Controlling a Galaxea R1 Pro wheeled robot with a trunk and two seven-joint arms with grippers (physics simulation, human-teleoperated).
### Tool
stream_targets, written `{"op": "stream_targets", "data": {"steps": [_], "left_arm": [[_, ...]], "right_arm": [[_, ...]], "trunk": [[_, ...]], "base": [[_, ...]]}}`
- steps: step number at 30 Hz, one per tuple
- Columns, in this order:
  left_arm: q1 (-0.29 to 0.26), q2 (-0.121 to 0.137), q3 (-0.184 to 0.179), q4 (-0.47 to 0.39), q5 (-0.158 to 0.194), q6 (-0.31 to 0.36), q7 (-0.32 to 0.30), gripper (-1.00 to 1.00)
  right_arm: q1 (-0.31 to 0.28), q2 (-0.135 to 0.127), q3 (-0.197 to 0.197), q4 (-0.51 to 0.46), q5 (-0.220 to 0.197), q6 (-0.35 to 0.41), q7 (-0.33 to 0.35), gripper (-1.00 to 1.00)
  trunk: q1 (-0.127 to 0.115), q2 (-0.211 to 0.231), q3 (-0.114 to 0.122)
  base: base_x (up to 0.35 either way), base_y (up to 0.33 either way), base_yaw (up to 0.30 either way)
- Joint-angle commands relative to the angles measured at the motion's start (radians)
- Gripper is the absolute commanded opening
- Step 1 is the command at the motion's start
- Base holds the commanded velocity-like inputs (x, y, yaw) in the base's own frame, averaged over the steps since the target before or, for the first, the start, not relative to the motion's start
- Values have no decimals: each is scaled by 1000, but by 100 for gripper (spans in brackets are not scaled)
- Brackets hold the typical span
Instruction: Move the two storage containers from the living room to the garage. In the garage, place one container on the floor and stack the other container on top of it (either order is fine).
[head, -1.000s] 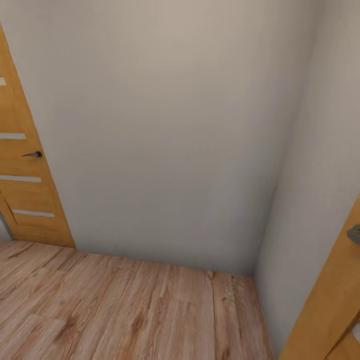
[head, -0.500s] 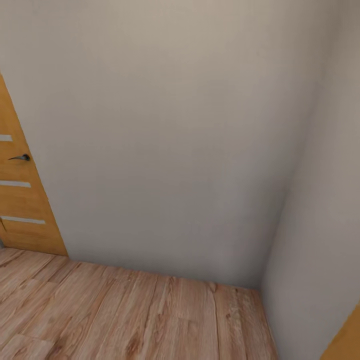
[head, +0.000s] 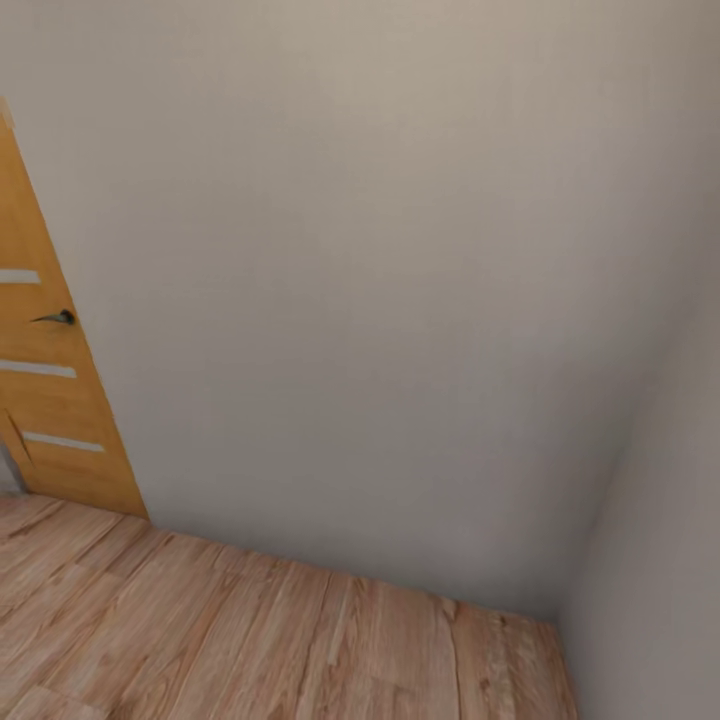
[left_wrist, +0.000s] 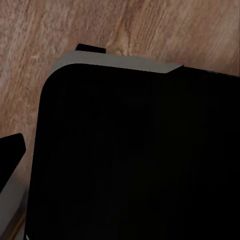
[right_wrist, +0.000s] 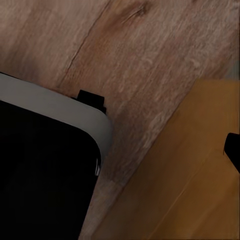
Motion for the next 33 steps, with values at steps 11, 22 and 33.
{"op": "stream_targets", "data": {"steps": [11,22,33], "left_arm": [[0,-1,2,0,4,-2,1,100],[0,-1,2,0,4,-3,1,100],[0,0,3,0,36,-4,1,100]], "right_arm": [[-1,1,1,3,10,-5,-5,100],[-1,0,1,3,8,-9,-5,100],[-1,3,-5,4,-1,-12,-5,100]], "trunk": [[1,0,-1],[1,0,-1],[1,0,-1]], "base": [[318,0,269],[212,0,270],[12,0,281]]}}
